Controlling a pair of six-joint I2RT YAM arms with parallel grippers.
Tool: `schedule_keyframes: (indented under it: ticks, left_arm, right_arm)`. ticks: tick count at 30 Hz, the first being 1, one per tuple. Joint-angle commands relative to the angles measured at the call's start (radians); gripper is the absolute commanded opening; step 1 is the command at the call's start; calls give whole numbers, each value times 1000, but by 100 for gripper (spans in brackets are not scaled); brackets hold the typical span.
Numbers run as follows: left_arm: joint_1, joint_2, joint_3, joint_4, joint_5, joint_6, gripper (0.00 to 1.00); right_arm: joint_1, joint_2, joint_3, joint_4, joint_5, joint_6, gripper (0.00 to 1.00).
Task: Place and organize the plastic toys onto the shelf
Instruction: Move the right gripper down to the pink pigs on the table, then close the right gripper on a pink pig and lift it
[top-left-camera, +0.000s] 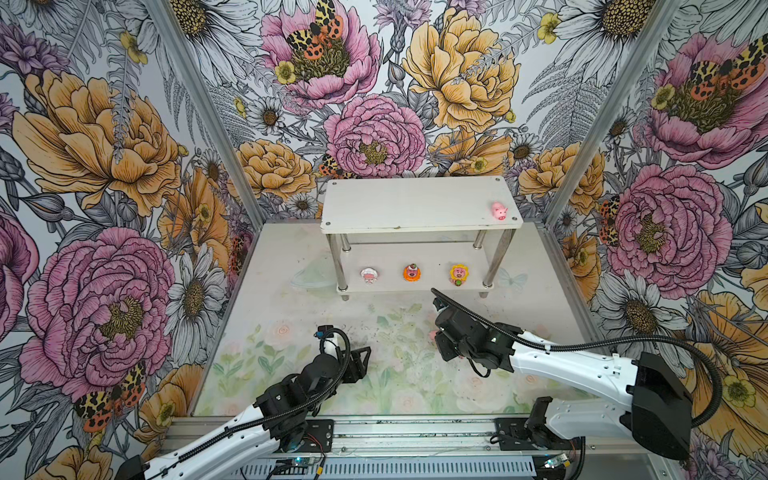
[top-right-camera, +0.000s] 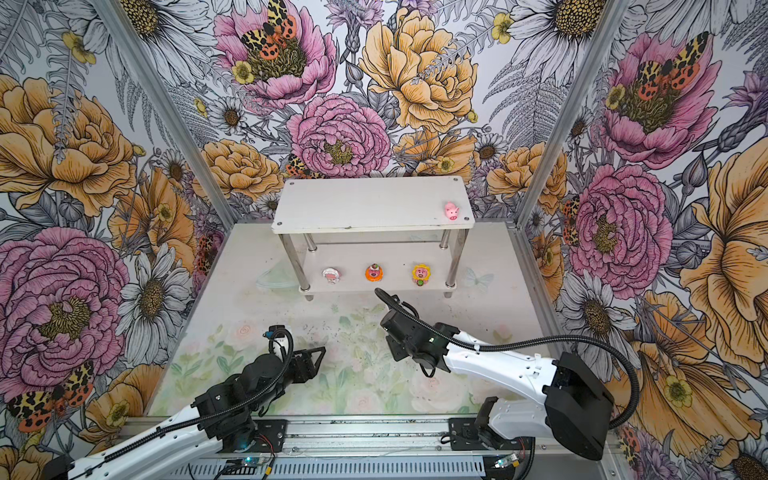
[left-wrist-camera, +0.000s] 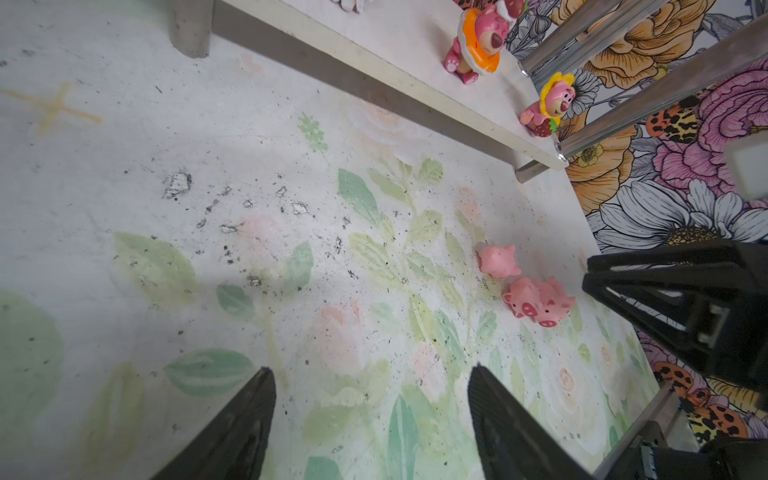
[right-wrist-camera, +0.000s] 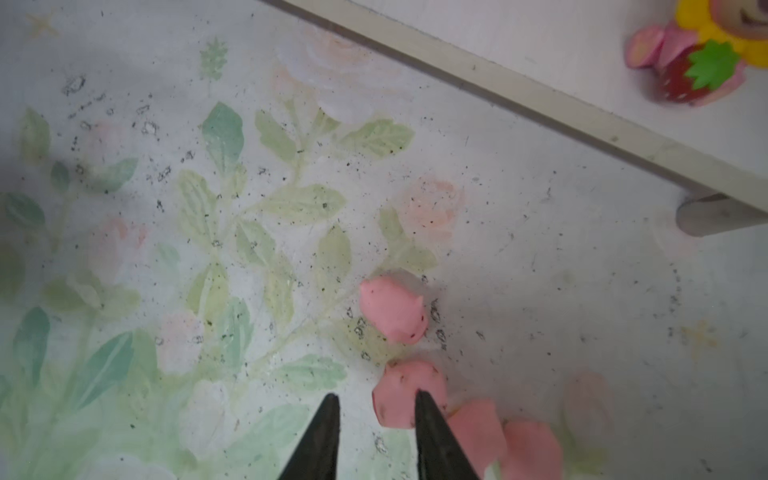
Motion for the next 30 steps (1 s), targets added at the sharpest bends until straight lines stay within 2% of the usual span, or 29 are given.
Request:
schedule_keyframes:
  ticks: [1,2,4,5,8,19,23,28,30]
  left_arm:
    - [9,-23,-17,14,11,-18,76]
    - [10,-28,-18,14,7,-16,76]
    - [10,-37,-19,9,2,-13,76]
    - [10,-41,-19,6,-1,-13,76]
    - [13,-45,-24,4,-2,-14,77]
    - [34,-44,-33,18,6,-21,78]
    - [46,-44,-33,24,16,-20,79]
    - [56,-42,-32,18,25,-21,79]
    - [59,-43,-32,18,27,-21,79]
  right_arm:
    - [-29,50,-21,156,-63,-4,26]
    - [-37,67,-17,166,-71,-13,31]
    - [-51,101,-5,165,-86,-37,51]
    - [-58,111,-2,165,-89,-46,57]
    - [-86,145,-1,164,-107,-71,64]
    - [-148,259,-16,202,-157,-101,63]
    - [-151,294,-15,251,-183,-106,58]
    - [-155,311,-5,293,-161,-75,54]
    - [-155,308,-5,312,-157,-43,45]
